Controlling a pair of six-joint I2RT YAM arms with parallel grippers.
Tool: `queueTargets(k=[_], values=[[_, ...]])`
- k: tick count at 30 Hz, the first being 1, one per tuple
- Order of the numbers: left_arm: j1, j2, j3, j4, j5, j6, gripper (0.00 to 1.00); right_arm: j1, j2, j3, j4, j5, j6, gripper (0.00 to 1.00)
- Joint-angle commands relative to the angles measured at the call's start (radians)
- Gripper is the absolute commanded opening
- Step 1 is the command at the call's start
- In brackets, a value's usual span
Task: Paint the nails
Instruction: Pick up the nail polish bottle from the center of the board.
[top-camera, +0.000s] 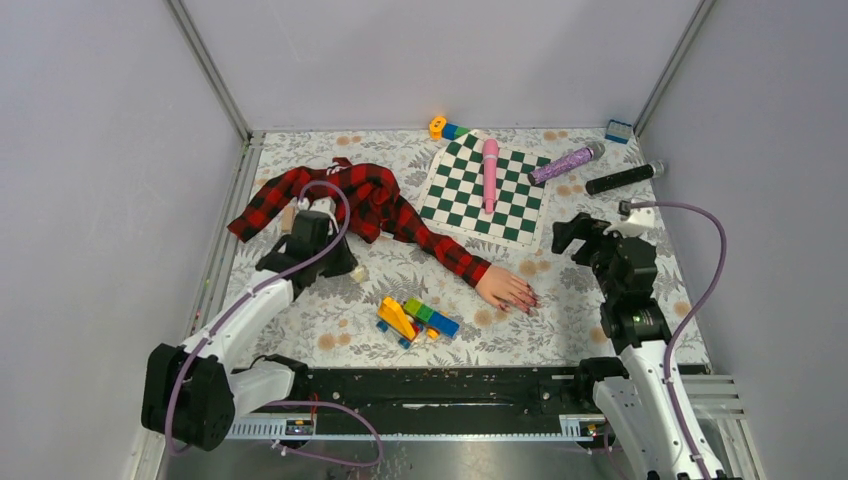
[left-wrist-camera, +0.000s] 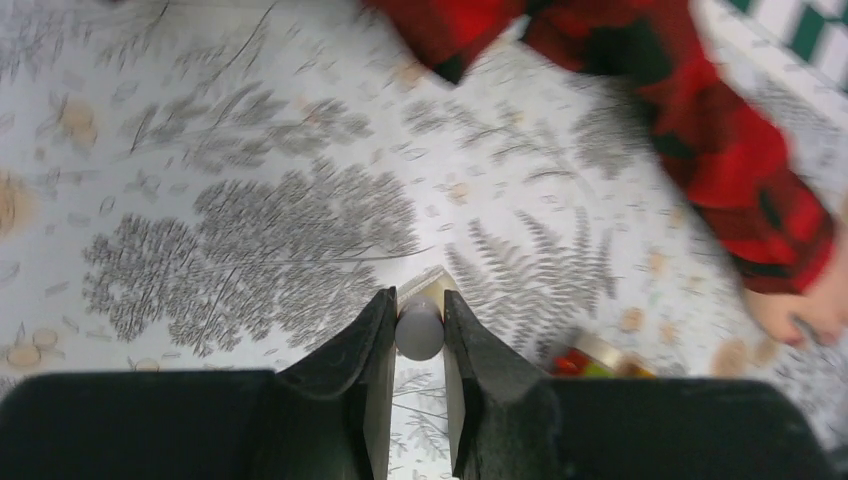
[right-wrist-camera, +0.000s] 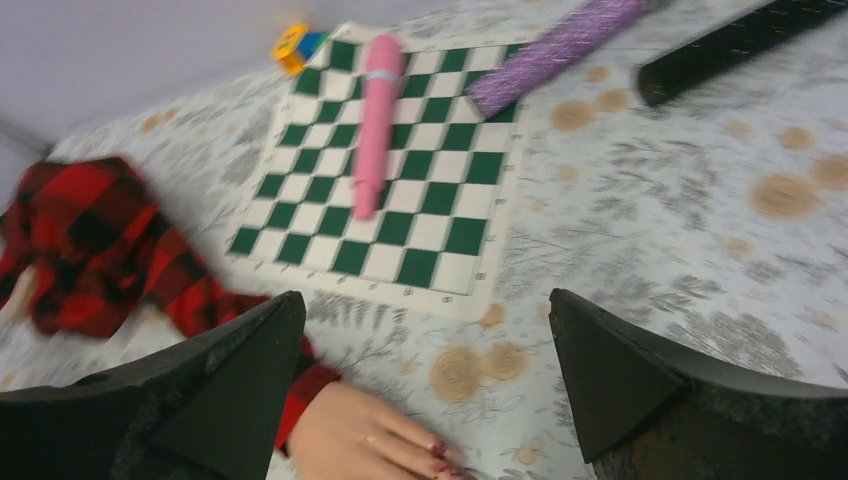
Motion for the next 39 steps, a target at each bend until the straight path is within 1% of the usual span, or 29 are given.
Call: queueTargets(k=[1, 3, 5, 7, 10, 11, 12, 14, 16, 19, 22, 28, 35, 39], values=[[-0.006, -0.013, 0.199, -0.059, 0.196, 0.153, 0.0, -0.004, 0.039, 0.087, 0.09, -0.393, -0.08, 0.99], [-0.008, 0.002, 0.292, -0.122, 0.269, 0.222, 0.0, -0.003, 0.082, 0.115, 0.107, -0.57, -0.083, 0.97], [-0.011, 0.033, 0.39, -0.203, 0.347, 0.3, 0.0, 0.012, 0.145, 0.141, 0.127, -0.697, -0.067, 0.95], [-0.026, 0.072, 0.482, -0.284, 0.424, 0.373, 0.0, 0.07, 0.195, 0.18, 0.11, -0.747, -0.084, 0.94], [-0.071, 0.139, 0.598, -0.405, 0.489, 0.446, 0.0, 0.262, 0.27, 0.27, -0.016, -0.678, -0.179, 0.93], [-0.091, 0.16, 0.629, -0.433, 0.5, 0.461, 0.0, 0.312, 0.3, 0.294, -0.023, -0.68, -0.181, 0.92], [-0.11, 0.183, 0.653, -0.455, 0.506, 0.473, 0.0, 0.352, 0.326, 0.305, 0.007, -0.704, -0.16, 0.91], [-0.144, 0.211, 0.691, -0.482, 0.518, 0.482, 0.0, 0.419, 0.37, 0.3, 0.123, -0.742, -0.096, 0.89], [-0.17, 0.235, 0.713, -0.493, 0.534, 0.48, 0.0, 0.486, 0.407, 0.297, 0.192, -0.726, -0.061, 0.88], [-0.2, 0.264, 0.741, -0.507, 0.551, 0.477, 0.0, 0.571, 0.461, 0.314, 0.226, -0.674, -0.06, 0.86], [-0.22, 0.285, 0.759, -0.518, 0.565, 0.472, 0.0, 0.626, 0.495, 0.312, 0.26, -0.635, -0.069, 0.82], [-0.256, 0.313, 0.784, -0.528, 0.573, 0.461, 0.0, 0.705, 0.534, 0.296, 0.258, -0.526, -0.111, 0.77], [-0.294, 0.348, 0.828, -0.559, 0.565, 0.467, 0.0, 0.745, 0.573, 0.243, 0.386, -0.463, -0.073, 0.7], [-0.301, 0.354, 0.843, -0.572, 0.549, 0.472, 0.0, 0.749, 0.592, 0.238, 0.391, -0.431, -0.085, 0.67]])
